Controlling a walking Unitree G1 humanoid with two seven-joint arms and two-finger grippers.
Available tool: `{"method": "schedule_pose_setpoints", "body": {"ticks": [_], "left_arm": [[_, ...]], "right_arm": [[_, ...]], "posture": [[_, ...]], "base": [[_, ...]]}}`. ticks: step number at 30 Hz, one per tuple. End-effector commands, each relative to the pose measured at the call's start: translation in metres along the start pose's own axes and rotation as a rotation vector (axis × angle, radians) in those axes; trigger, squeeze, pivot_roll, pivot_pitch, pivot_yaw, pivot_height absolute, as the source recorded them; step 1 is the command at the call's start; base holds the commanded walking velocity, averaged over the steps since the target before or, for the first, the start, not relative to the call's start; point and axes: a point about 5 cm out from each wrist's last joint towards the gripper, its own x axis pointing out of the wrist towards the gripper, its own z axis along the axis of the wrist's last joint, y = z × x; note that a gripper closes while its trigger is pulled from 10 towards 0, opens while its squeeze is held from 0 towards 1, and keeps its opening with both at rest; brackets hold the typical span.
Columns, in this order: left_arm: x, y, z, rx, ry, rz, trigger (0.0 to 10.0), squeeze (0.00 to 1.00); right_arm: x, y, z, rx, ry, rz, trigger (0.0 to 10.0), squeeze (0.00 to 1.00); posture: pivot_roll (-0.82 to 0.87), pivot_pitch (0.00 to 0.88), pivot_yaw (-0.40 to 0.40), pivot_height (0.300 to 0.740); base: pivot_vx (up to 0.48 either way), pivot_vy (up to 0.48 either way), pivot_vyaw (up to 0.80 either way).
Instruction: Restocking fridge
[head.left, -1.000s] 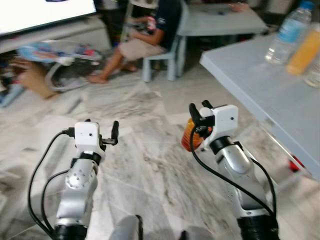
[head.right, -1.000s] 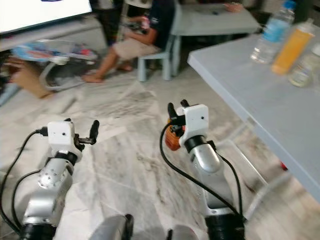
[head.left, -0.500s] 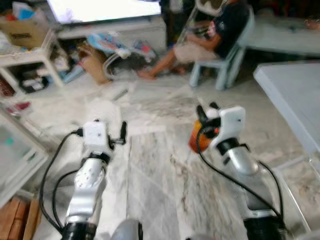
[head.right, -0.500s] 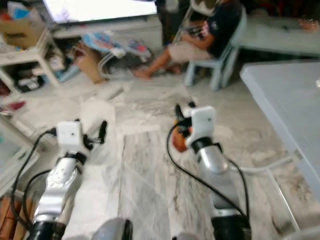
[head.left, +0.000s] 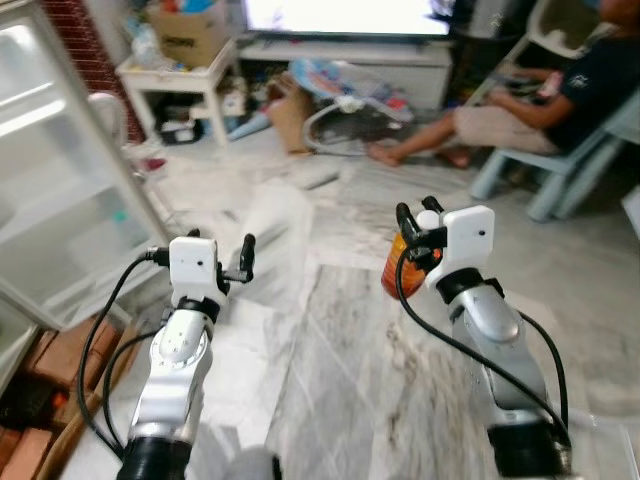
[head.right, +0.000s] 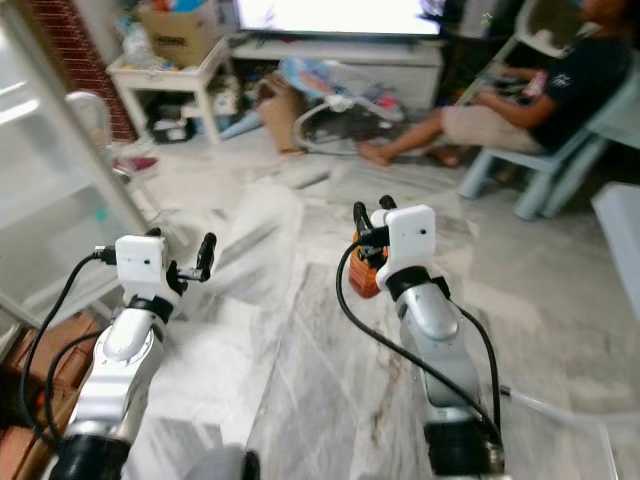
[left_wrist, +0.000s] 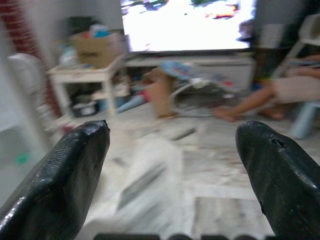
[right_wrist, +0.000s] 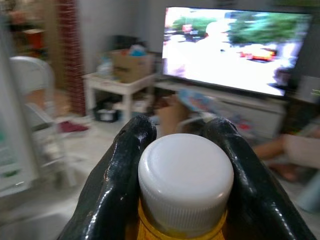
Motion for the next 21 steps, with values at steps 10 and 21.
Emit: {"method": "schedule_pose_setpoints", "body": {"ticks": [10,21], "left_arm": [[0.0003,0.0093,-0.0039,-0.011,0.019,0.022,10.0,0.0],[-0.0002,0.0042,-0.0045,-0.019,0.02,-0.004,10.0,0.0]], "right_arm": [[0.0037,0.0045,0.0074,0.019,-0.052,0.016,10.0,0.0],[0.0052,0.007,0.008,0.024,-0.063,0.023,10.0,0.0]], "posture": [[-0.05,0.0,0.001,0.74],[-0.05,0.0,0.003,0.74]], "base": [[0.0,0.026,0.72],[0.0,0.444,0.0]]}}
